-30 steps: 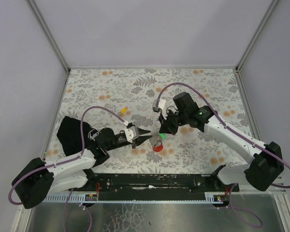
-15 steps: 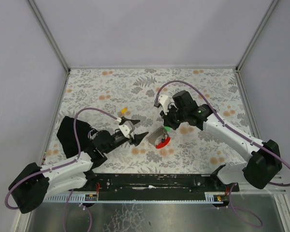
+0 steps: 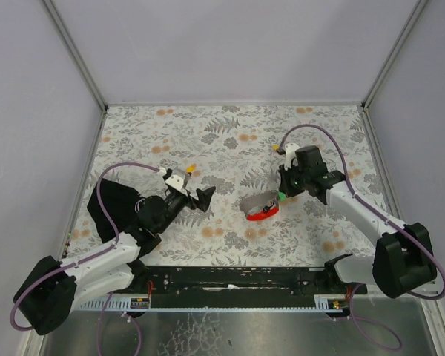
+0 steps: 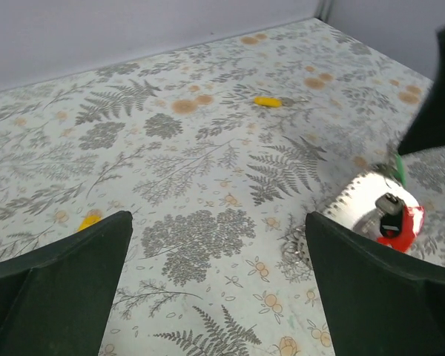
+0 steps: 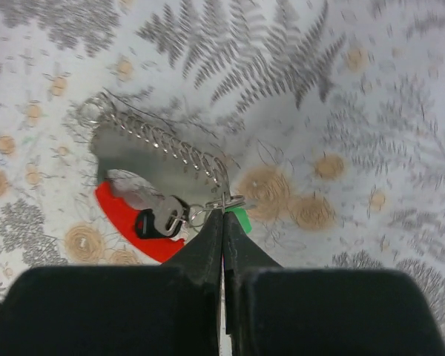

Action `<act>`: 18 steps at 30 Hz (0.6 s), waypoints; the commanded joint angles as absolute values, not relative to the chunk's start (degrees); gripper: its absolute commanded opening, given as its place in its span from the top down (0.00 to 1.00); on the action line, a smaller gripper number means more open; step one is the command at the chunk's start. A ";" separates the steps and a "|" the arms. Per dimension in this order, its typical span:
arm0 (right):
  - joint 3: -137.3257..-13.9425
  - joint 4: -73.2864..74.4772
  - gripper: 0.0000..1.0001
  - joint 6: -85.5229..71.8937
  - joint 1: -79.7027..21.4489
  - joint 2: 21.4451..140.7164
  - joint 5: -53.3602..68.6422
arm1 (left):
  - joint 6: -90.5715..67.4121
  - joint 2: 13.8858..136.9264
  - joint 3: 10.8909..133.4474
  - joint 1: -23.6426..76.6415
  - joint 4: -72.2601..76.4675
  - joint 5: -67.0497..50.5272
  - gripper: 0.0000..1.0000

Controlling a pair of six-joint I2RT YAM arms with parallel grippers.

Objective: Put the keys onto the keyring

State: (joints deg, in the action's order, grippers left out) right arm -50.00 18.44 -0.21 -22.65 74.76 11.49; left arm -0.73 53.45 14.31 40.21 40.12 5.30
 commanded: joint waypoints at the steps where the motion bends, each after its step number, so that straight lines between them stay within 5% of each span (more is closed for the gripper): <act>1: -43.78 11.45 1.00 -8.57 -21.24 68.55 4.82 | -7.07 51.71 13.79 37.74 39.23 10.39 0.00; 10: -31.64 6.49 0.99 -20.41 -14.57 59.96 -4.85 | -21.12 51.34 13.36 31.10 35.42 11.79 0.00; 18: -27.94 4.41 0.78 -25.88 -11.75 57.31 -6.62 | -35.28 44.96 14.31 30.07 25.30 11.88 0.00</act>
